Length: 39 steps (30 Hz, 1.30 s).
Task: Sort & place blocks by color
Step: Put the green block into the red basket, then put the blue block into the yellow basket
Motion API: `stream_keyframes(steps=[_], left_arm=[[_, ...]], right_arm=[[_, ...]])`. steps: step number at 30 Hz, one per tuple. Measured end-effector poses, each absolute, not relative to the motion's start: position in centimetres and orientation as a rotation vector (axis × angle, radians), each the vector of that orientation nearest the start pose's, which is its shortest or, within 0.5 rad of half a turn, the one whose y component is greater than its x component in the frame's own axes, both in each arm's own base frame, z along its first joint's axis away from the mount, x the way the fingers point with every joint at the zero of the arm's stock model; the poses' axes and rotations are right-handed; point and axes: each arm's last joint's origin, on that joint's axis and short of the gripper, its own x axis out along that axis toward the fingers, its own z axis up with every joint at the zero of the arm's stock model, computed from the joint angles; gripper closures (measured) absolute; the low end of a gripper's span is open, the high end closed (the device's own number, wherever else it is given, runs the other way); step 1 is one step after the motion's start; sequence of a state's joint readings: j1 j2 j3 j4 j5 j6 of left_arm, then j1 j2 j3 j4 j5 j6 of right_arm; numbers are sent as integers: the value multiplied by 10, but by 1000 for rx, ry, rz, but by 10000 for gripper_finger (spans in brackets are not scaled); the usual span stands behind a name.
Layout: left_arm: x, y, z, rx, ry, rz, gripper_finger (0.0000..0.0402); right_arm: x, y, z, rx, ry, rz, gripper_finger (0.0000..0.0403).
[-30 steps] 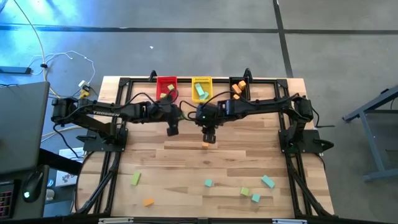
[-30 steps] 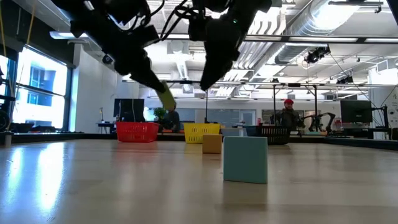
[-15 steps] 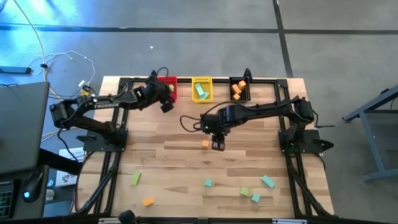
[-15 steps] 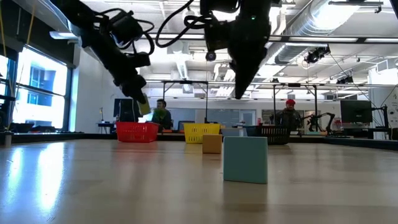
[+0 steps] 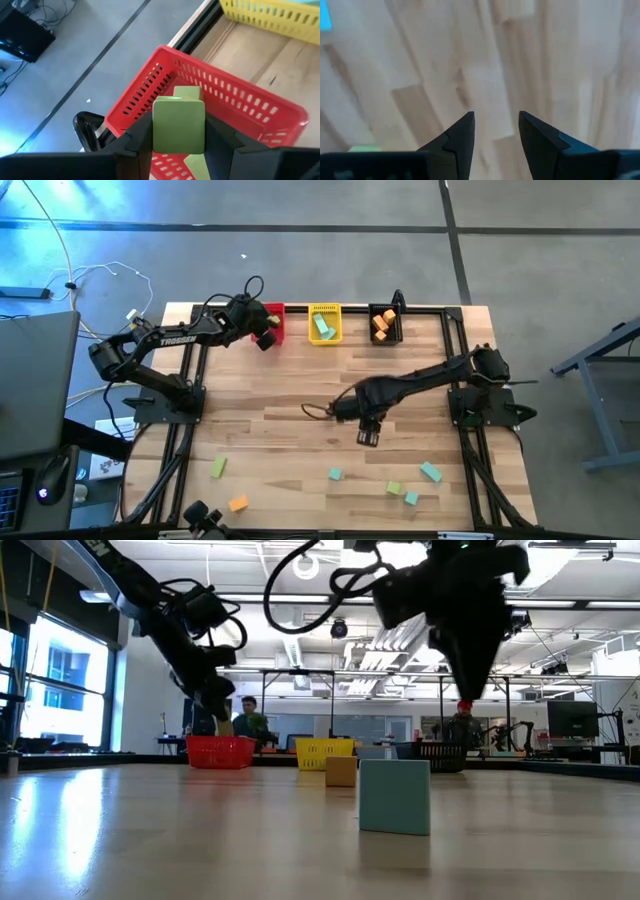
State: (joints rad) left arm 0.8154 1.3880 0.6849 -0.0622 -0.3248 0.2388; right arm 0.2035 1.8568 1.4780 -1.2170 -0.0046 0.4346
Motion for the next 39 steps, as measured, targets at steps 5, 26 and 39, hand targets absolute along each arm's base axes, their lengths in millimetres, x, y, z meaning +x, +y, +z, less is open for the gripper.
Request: stream_keyframes(steps=[5, 26, 39], left_arm=[[175, 203, 182, 0, 911, 986, 278], [177, 203, 183, -11, 884, 926, 251], [178, 204, 184, -33, 869, 956, 181]], right_arm=[[326, 95, 225, 232, 1624, -191, 263], [261, 193, 227, 504, 1710, -668, 263], [234, 223, 228, 492, 1676, -749, 263]])
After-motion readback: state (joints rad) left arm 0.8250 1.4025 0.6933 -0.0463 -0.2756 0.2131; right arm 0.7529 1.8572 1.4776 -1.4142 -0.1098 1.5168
